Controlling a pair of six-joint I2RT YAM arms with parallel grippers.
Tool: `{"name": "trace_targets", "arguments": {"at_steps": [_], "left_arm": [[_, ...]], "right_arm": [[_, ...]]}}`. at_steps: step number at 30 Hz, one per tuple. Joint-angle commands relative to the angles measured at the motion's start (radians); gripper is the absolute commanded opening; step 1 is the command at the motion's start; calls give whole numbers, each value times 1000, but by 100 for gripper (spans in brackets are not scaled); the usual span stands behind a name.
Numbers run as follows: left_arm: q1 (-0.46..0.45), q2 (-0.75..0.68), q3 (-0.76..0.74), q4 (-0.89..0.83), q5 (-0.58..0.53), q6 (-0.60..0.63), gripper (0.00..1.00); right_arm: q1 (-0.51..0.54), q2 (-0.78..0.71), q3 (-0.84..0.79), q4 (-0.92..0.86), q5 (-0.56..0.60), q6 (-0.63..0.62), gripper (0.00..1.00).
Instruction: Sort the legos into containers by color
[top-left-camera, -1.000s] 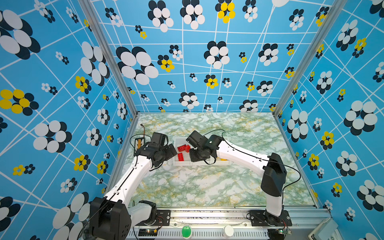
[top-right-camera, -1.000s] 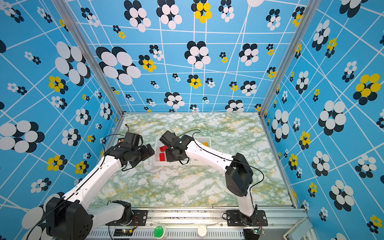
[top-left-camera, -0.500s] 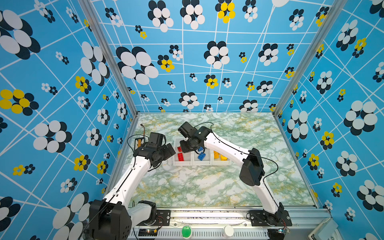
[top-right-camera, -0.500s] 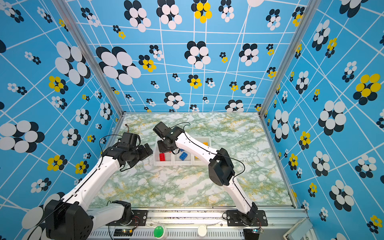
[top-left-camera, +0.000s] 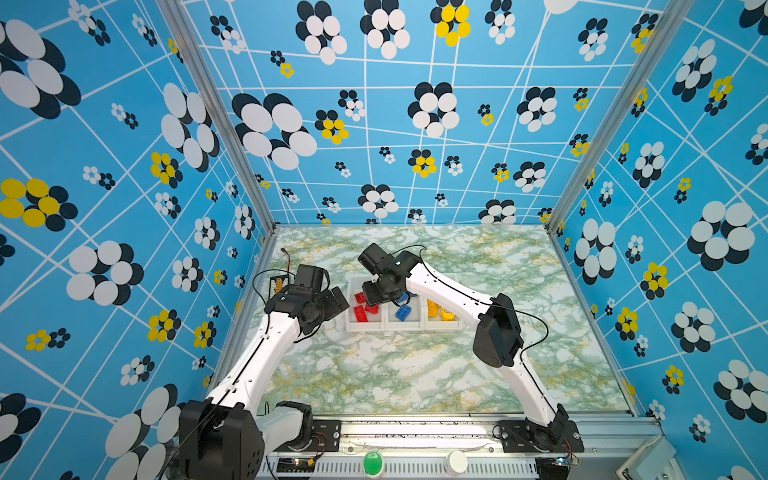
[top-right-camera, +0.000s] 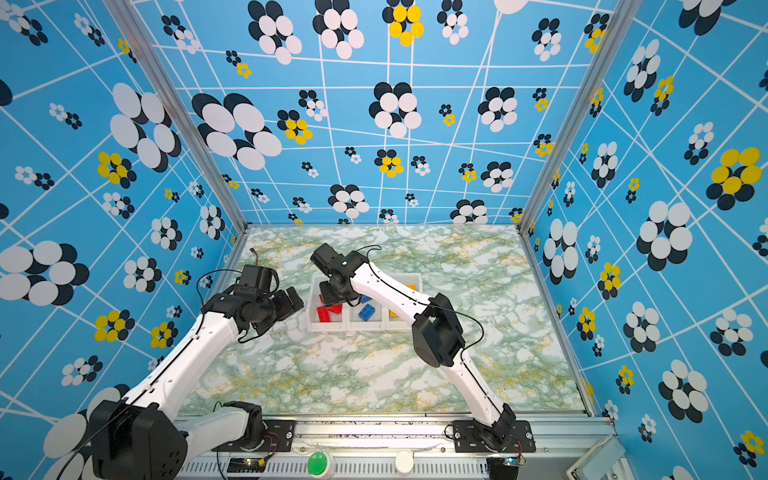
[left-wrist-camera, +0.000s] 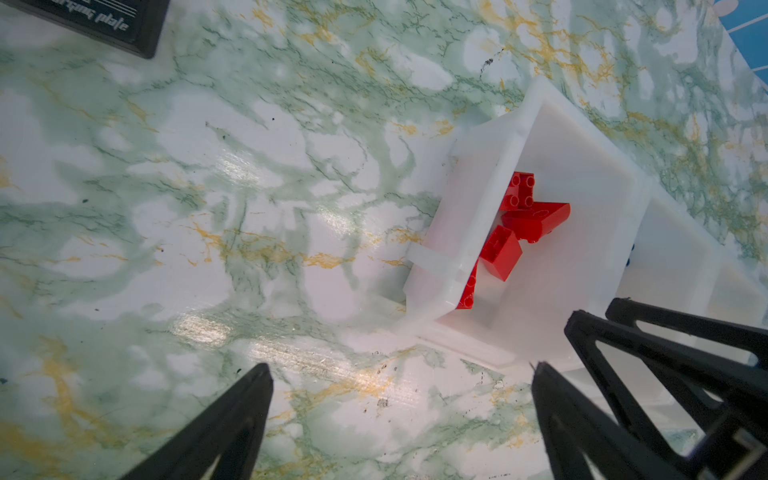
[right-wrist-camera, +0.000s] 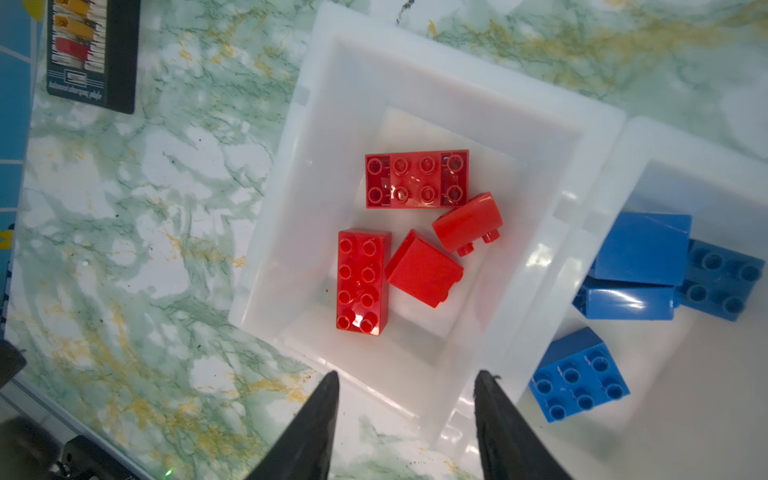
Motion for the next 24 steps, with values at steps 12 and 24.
{"name": "trace_targets", "arguments": {"at_steps": [12, 24], "left_arm": [[11, -35, 2, 151, -166, 210, 99], [68, -37, -132, 564, -214, 479, 99]], "right_arm": [[-57, -338, -339, 171, 32, -50, 86], [-264, -669, -824, 392, 100, -155, 99]]}}
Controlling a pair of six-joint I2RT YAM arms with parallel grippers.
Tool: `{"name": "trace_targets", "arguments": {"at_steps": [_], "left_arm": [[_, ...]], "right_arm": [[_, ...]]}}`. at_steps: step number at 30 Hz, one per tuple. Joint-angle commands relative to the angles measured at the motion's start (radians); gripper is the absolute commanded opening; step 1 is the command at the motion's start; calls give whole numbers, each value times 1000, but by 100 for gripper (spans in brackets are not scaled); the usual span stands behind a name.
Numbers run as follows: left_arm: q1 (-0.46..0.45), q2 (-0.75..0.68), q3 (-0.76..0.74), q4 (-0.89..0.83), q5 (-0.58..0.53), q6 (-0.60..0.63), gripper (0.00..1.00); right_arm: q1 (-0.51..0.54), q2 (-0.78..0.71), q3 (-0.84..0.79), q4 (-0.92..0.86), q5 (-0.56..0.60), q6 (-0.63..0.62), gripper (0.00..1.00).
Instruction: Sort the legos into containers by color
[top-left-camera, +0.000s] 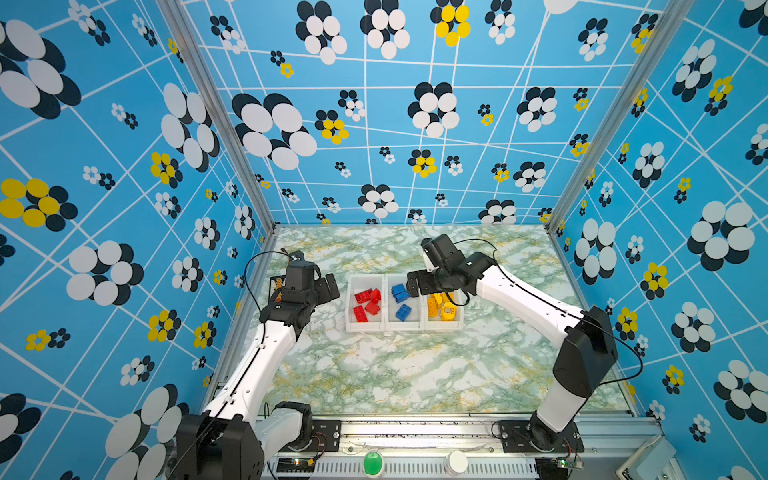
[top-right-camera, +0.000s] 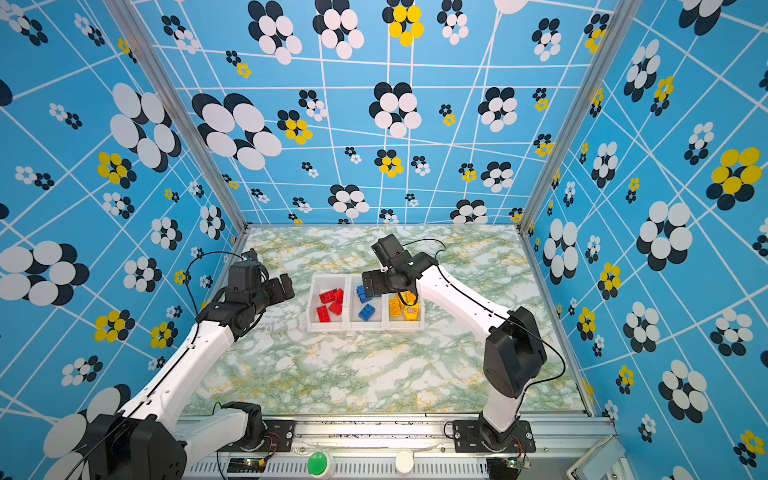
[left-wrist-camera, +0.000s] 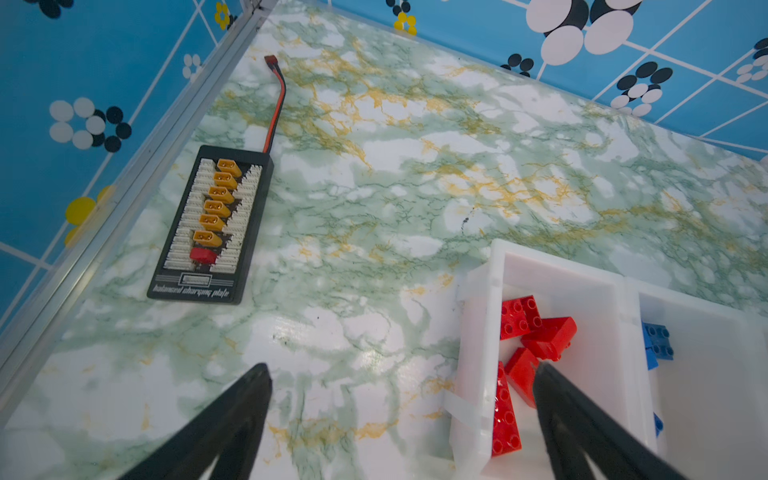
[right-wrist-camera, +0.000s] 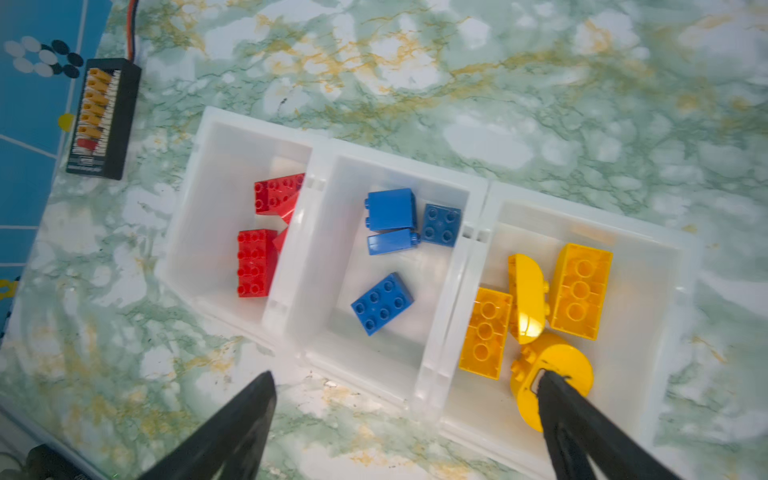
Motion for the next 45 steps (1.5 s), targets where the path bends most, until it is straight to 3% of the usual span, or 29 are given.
{"name": "trace_targets", "arguments": {"at_steps": [1, 10, 19, 23, 28, 40, 45], "left_arm": [[21, 28, -51, 193, -22, 111, 99], [63, 128, -146, 416, -25, 185, 99], [97, 192, -245, 654, -22, 260, 99], [111, 234, -265, 746, -12, 270, 100], [125, 280, -281, 807, 10, 237, 99], [127, 318, -414, 1053, -8, 228, 98], [122, 316, -428, 1074, 5, 235, 98]], "right_arm": [[-61, -81, -101, 87, 54, -57, 99], [-291, -277, -437, 329, 150, -182, 99], [-487, -341, -699, 671, 146, -284, 99], [-524, -308, -786, 863, 155, -338, 99], [-574, -241, -811, 951, 144, -361, 99], [-624, -234, -998, 1305, 128, -361, 99], [-628, -200, -1081, 1479, 141, -353, 99]]}}
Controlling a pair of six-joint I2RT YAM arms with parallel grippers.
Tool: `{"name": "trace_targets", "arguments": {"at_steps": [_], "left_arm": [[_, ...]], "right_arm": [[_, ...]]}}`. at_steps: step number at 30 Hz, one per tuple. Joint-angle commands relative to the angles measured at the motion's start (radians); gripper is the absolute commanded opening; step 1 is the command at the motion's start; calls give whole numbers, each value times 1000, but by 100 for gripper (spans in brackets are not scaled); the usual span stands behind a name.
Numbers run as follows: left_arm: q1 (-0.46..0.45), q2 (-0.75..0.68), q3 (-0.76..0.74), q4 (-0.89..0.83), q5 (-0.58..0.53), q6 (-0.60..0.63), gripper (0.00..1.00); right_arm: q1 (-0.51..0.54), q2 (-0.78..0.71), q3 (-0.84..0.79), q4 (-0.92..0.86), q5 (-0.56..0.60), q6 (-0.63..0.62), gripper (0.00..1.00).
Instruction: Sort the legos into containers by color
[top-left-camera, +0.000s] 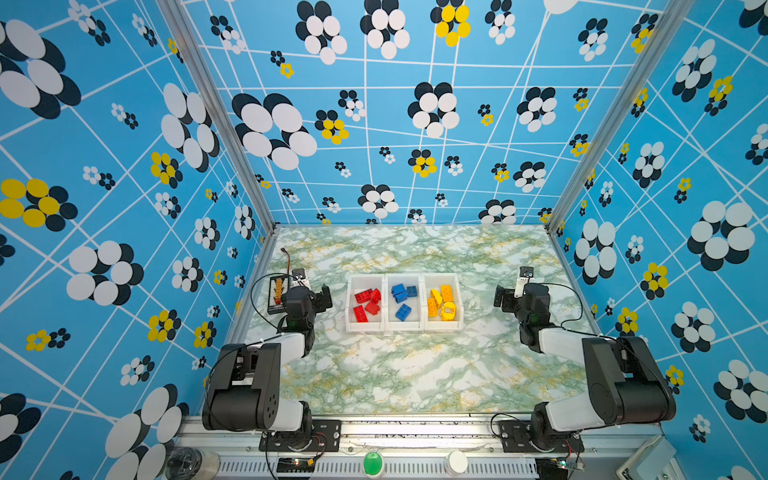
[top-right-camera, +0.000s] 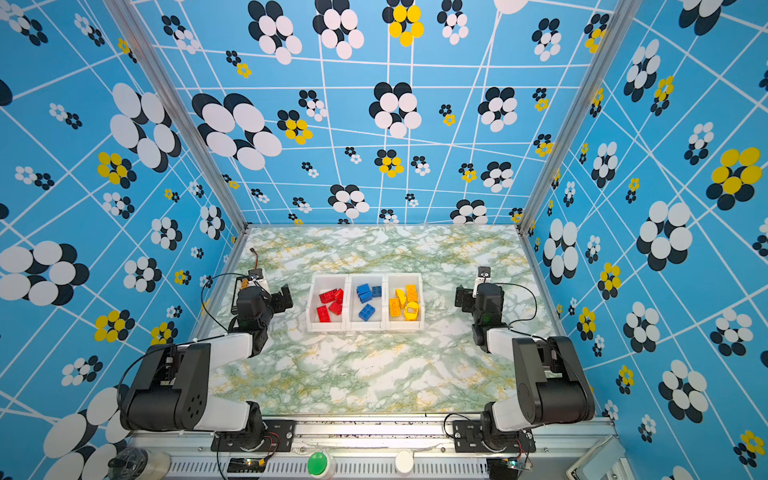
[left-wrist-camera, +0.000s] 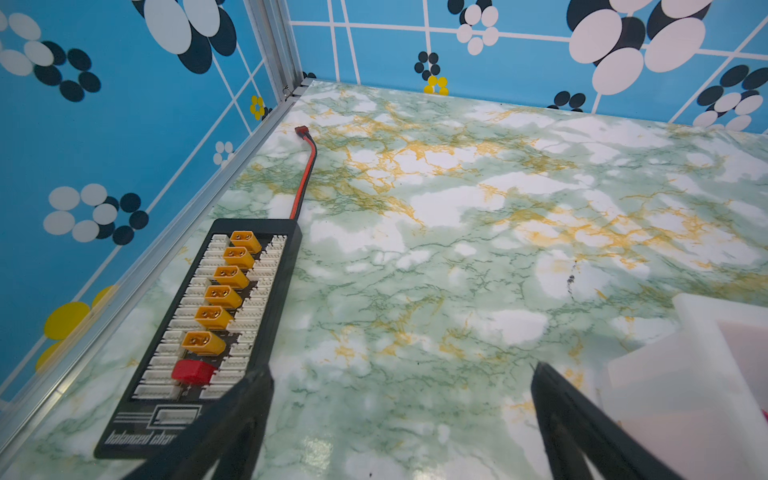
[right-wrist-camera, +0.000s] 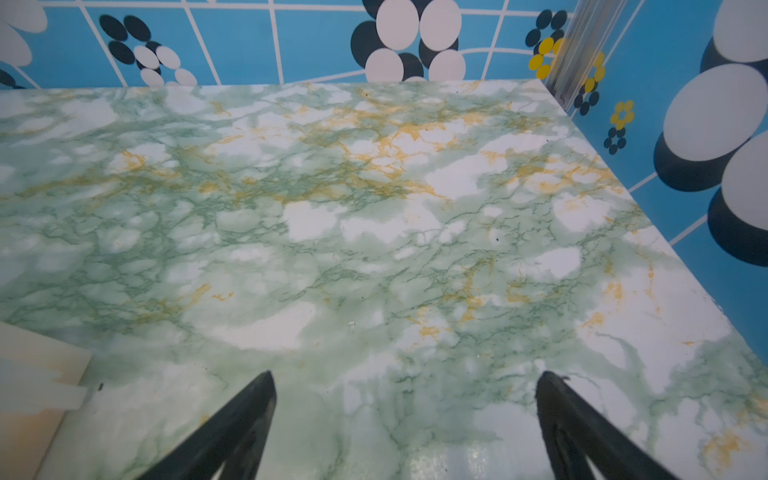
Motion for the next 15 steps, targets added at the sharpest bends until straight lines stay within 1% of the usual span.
{"name": "trace_targets", "arguments": {"at_steps": [1, 4, 7, 10, 15], "left_arm": [[4, 5, -19, 75, 14, 0, 98], [3, 7, -22, 85, 28, 7, 98], [-3, 15, -21, 94, 43, 20, 98], [-15, 36, -12, 97, 48, 37, 98], [-26, 59, -7, 107, 32, 44, 98]], "right_arm": [[-7, 38, -52, 172, 8, 1, 99], [-7, 56, -81, 250, 10, -2, 99], [-6, 48, -66, 209, 33, 4, 99], [-6, 47, -69, 214, 83, 20, 99], [-6, 51, -68, 215, 88, 26, 99]]}}
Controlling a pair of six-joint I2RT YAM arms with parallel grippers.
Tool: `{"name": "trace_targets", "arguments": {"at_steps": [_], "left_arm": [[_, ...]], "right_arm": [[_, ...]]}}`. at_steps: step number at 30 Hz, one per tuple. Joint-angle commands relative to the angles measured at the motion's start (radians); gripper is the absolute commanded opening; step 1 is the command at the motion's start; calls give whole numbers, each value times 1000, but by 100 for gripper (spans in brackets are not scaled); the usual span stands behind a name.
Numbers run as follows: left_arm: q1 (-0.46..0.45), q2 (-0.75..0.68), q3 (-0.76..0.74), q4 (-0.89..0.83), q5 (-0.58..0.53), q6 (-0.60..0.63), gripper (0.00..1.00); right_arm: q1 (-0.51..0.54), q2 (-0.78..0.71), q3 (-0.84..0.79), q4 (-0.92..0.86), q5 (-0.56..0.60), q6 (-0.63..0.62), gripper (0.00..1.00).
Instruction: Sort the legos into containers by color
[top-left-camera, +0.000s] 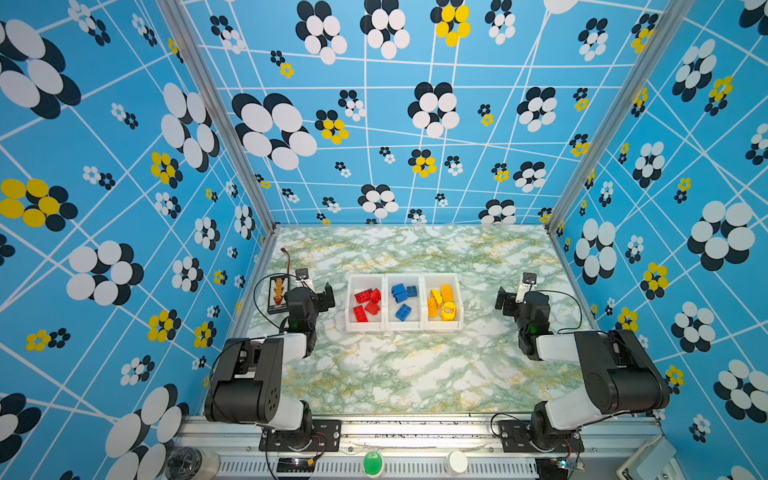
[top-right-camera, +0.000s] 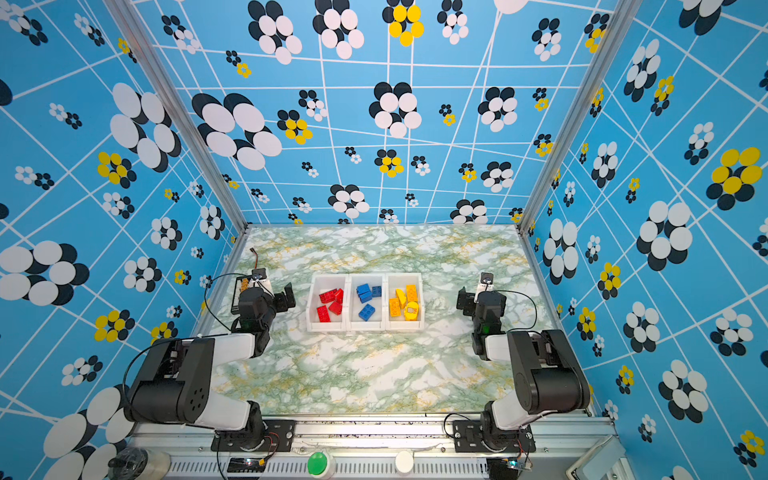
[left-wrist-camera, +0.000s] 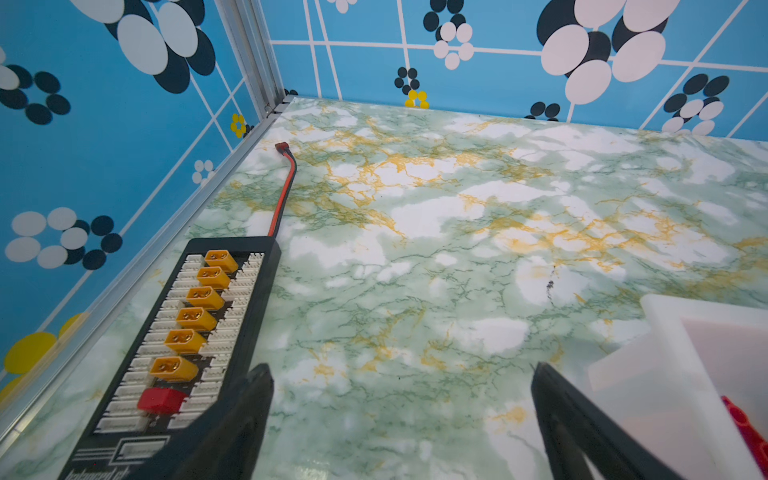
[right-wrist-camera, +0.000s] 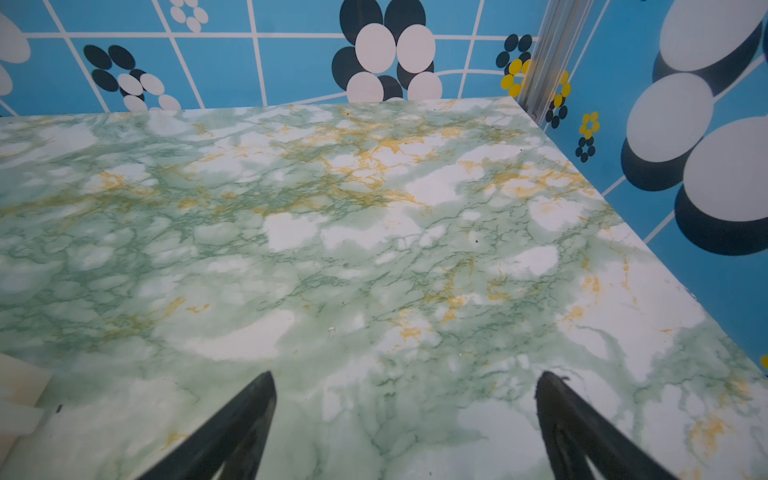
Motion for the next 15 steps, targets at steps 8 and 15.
{"name": "trace_targets", "arguments": {"at_steps": [8, 15], "left_arm": [[-6, 10, 3, 32, 4, 21, 99], [-6, 10, 2, 33, 3, 21, 99]], "right_arm": [[-5, 1, 5, 26, 33, 15, 99], [-5, 3, 5, 28, 33, 15, 99]]}}
